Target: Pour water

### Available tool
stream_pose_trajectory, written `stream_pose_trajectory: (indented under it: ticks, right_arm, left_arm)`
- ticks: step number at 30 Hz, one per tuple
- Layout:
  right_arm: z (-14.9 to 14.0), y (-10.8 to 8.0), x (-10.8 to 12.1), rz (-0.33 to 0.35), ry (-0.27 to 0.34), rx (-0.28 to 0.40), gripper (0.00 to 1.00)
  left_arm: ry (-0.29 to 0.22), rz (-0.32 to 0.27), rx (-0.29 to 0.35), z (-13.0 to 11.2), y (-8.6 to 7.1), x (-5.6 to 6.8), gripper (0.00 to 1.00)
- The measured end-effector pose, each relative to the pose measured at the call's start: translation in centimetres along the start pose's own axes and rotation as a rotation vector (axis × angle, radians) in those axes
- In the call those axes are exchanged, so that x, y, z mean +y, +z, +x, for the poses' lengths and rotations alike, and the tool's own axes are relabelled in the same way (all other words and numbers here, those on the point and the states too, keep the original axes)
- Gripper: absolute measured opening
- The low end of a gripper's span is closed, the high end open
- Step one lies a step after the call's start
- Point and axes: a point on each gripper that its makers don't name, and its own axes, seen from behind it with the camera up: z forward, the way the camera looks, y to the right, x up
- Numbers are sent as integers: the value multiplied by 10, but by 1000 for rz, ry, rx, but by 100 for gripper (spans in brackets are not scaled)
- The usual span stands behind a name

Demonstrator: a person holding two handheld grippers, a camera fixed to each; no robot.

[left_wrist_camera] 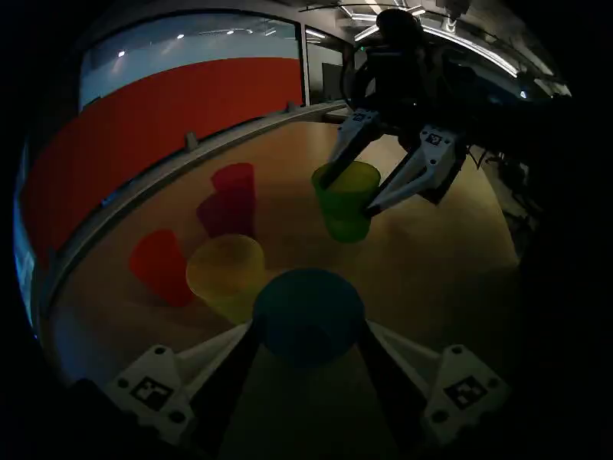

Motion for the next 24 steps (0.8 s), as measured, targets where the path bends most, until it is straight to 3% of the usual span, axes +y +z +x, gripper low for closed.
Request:
stream_pose_trajectory:
  ticks: [24]
  right_arm:
    - [-23,13,4,-16,17,-33,91]
  left_arm:
    - [3,5,-45,-15,1,-1,86]
